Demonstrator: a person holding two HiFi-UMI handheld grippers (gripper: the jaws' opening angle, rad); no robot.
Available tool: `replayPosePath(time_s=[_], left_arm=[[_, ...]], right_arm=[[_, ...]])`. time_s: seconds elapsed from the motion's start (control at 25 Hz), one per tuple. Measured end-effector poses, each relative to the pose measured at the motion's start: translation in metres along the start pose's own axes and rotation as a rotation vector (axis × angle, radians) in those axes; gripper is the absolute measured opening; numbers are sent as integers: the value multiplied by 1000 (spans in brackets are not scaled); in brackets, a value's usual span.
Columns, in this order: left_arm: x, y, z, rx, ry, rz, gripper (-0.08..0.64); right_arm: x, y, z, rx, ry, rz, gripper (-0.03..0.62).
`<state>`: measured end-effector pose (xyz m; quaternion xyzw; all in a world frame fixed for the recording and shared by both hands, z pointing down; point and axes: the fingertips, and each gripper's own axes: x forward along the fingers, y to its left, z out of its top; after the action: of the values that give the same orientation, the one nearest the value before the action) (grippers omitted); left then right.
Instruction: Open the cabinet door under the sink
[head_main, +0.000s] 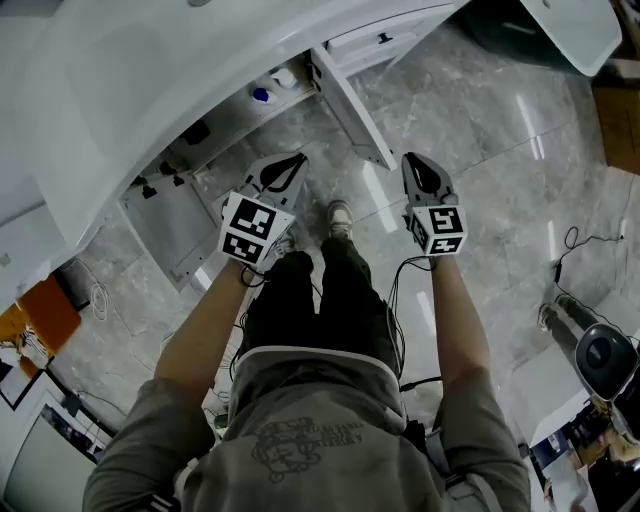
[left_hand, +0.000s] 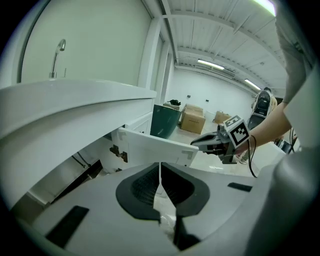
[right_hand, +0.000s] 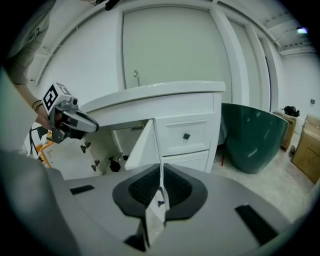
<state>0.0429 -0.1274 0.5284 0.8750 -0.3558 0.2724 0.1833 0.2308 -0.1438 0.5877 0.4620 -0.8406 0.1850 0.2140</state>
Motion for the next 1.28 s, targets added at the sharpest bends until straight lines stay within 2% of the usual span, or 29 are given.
replayPosePath(time_s=[0.16, 0.32, 0.72, 0.96, 1.28], left_arm=[[-28, 2, 21, 36, 0, 23, 26], [-62, 6, 41, 24, -27, 56, 26], [-156, 20, 96, -4, -133, 175, 26], [-219, 11, 135, 3, -208, 238, 26], [-284, 2, 182, 33, -282, 312, 26]], right_arm=[[-10, 13, 46, -58, -26, 0, 38], [-27, 28, 88, -49, -59, -3, 35], [-76, 101, 203, -34, -136, 69, 34], [-119, 153, 271, -78, -182, 126, 34], [-168, 199, 357, -143, -277, 172, 34]])
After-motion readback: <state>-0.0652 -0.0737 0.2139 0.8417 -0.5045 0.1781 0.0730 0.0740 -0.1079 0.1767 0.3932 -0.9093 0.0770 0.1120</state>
